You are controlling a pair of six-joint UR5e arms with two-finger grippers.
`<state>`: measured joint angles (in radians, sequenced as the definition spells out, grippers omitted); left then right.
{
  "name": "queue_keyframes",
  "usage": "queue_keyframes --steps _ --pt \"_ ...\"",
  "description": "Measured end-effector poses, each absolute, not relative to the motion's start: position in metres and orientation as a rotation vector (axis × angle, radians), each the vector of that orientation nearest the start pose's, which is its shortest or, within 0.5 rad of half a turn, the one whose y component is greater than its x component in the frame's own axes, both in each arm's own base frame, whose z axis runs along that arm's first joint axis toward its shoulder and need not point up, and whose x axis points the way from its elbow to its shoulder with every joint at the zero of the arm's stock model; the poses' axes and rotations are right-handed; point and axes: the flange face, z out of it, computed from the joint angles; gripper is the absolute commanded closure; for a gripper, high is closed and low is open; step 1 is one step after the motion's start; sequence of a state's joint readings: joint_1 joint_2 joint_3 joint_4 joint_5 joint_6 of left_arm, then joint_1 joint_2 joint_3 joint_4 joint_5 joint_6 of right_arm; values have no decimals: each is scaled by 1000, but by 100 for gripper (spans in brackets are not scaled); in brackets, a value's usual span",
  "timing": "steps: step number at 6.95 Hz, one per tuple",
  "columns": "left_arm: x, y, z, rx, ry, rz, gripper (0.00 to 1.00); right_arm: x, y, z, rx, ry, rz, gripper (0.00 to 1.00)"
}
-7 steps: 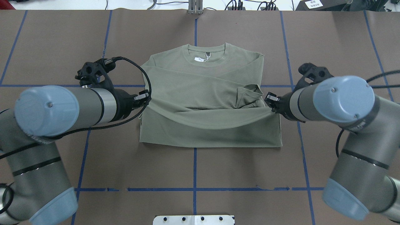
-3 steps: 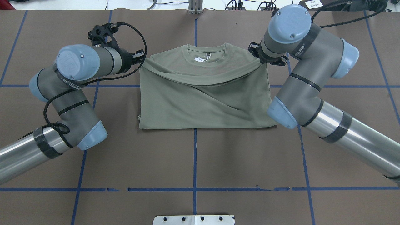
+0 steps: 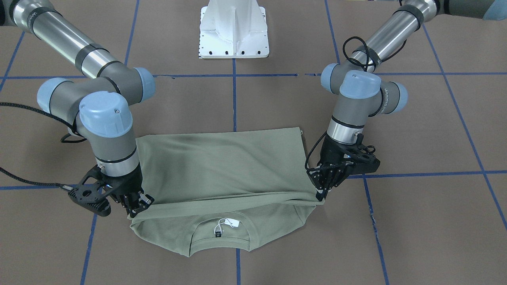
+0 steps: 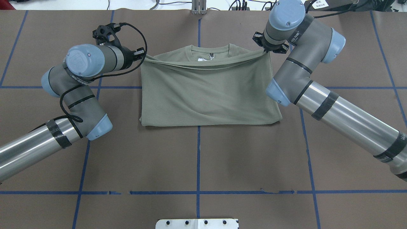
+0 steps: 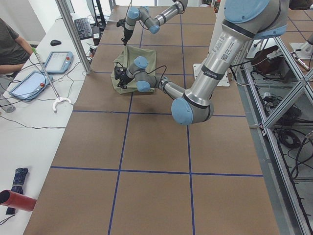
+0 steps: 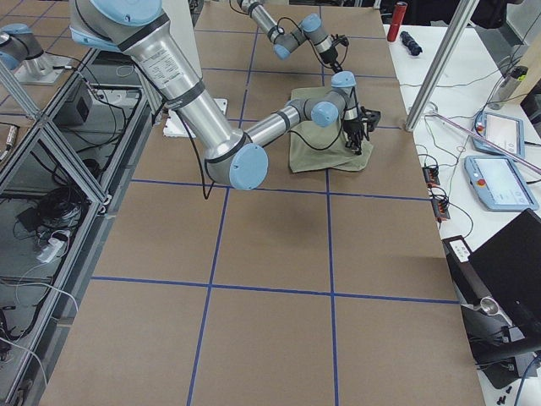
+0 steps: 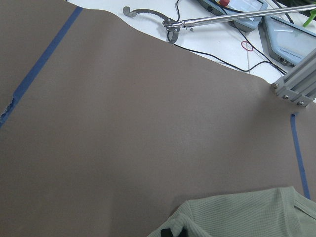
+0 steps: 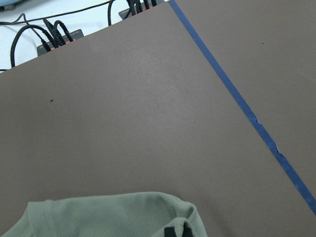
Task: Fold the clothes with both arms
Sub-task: 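Lay the hem down near the collar and open both grippers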
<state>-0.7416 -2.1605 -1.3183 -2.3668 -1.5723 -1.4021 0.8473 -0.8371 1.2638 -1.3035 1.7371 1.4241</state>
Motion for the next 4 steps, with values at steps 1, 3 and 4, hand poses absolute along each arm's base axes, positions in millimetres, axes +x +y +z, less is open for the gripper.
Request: queue_keyframes --steps 1,3,4 --pt "457 -600 343 508 1021 -499 100 -434 -672 340 192 -690 611 100" --pt "458 -603 349 510 1013 -492 100 -434 -682 357 193 -681 618 100" --pt "458 -603 346 513 1017 -491 98 -429 -686 359 196 -678 626 100"
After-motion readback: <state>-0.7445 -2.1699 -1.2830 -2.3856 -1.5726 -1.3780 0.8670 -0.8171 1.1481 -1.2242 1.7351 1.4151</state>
